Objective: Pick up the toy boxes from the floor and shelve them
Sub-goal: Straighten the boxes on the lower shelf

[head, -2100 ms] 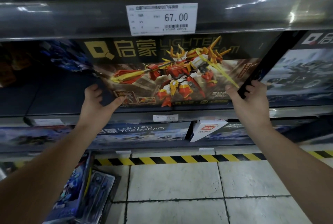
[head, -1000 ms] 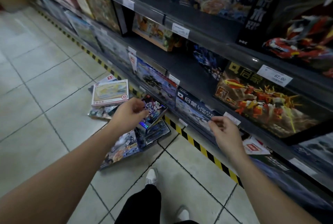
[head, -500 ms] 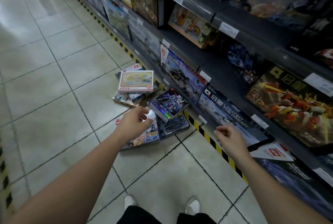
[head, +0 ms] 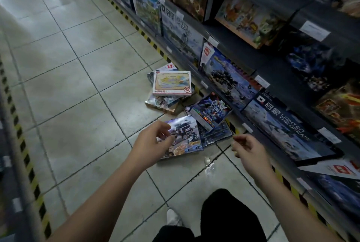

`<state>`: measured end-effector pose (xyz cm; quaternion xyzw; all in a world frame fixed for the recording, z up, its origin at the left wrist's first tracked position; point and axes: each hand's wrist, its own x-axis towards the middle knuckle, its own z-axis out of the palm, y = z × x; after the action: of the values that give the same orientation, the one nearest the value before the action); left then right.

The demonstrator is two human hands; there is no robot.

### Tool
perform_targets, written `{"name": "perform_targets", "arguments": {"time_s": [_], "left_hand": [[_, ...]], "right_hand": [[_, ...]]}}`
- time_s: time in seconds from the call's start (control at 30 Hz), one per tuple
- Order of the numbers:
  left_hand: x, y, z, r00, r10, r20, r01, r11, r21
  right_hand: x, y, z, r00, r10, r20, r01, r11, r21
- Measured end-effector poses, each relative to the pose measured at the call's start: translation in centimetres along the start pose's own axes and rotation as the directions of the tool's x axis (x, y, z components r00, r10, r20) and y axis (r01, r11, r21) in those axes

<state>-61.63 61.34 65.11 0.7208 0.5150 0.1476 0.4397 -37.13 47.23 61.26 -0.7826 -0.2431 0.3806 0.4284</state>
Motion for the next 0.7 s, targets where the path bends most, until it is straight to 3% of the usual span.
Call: {"name": "perform_targets", "arguments": {"time_s": [0.27,0.47,0.7], "left_hand": [[6.7,0.4,-1.8,0.998,0.030,0.059,-0.025,0.996,-0.091],[14.9,1.1,-1.9,0.991,-0.034,0.127,0.031,0.999,0.031],[25.3,3.2,0.2,0.942,-0.034,0.333,-0.032,0.981,0.192]], "right_hand": [[4.7,-2.2,5.1,0.998,-0.012,0.066,0.007,0.996,0.088],[12.2,-2.9,7.6,0.991,0.070,0.118,-0.085,0.987,0.135],[18.6,-2.9,7.1,0.987,0.149,0.056,-0.157,0.969,0.193]]}}
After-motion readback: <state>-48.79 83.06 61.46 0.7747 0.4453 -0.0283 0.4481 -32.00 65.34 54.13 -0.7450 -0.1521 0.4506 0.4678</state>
